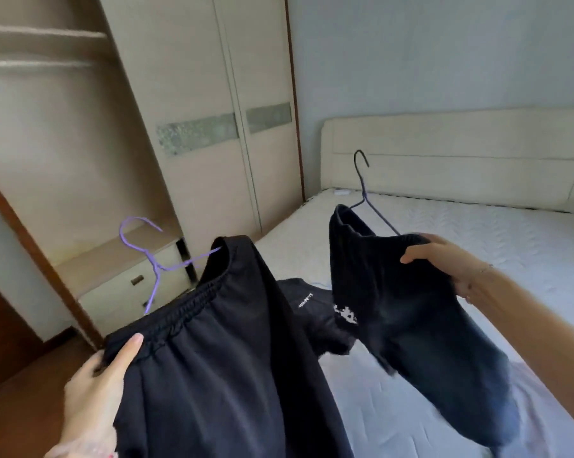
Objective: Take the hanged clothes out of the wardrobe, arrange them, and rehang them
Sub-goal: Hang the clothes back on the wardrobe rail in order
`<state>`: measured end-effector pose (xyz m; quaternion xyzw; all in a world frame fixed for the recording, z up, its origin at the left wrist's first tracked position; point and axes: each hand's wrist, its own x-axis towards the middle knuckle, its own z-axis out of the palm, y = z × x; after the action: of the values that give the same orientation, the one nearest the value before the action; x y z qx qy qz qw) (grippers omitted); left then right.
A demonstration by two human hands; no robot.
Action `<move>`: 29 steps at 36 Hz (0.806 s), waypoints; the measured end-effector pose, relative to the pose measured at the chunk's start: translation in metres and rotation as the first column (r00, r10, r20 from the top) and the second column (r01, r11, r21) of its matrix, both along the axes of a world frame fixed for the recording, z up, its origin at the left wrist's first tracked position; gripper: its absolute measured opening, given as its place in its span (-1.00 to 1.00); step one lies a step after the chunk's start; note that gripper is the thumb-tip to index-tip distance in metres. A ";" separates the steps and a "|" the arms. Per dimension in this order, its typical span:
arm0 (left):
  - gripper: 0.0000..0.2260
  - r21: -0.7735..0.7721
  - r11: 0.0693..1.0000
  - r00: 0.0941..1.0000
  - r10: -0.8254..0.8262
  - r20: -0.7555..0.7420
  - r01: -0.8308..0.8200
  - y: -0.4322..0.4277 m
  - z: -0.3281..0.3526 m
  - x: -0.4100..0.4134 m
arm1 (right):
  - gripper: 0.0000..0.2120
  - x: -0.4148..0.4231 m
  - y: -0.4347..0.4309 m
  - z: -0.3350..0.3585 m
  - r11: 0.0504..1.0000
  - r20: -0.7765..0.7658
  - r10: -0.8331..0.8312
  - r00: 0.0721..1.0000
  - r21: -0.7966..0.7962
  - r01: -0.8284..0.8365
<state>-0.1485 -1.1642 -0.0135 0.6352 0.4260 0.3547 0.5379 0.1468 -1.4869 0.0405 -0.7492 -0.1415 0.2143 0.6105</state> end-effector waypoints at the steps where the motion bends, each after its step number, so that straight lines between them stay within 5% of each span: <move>1: -0.79 -0.006 1.000 0.999 0.030 0.023 -0.030 0.003 0.005 -0.018 | -0.77 -0.014 0.009 0.006 0.999 0.039 0.028 0.999 -0.022 -0.027; 6: -0.57 -0.065 0.981 0.980 0.188 0.062 -0.184 0.035 0.015 -0.121 | -0.83 -0.089 0.068 0.016 0.975 0.184 0.196 0.963 -0.144 -0.171; 14: -0.70 0.007 0.930 0.925 0.365 0.111 -0.368 0.057 0.015 -0.264 | -0.87 -0.195 0.179 -0.016 0.907 0.182 0.418 0.890 -0.142 -0.397; 29: -0.90 0.139 0.745 0.743 0.665 -0.072 -0.653 0.133 -0.026 -0.375 | -0.85 -0.266 0.423 -0.061 0.747 -0.132 0.663 0.737 0.180 -0.640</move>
<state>-0.5235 -1.0310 -0.0400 0.4905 0.6343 0.5061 0.3177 -0.1193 -1.0635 -0.0210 -0.5896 -0.3499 0.4749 0.5519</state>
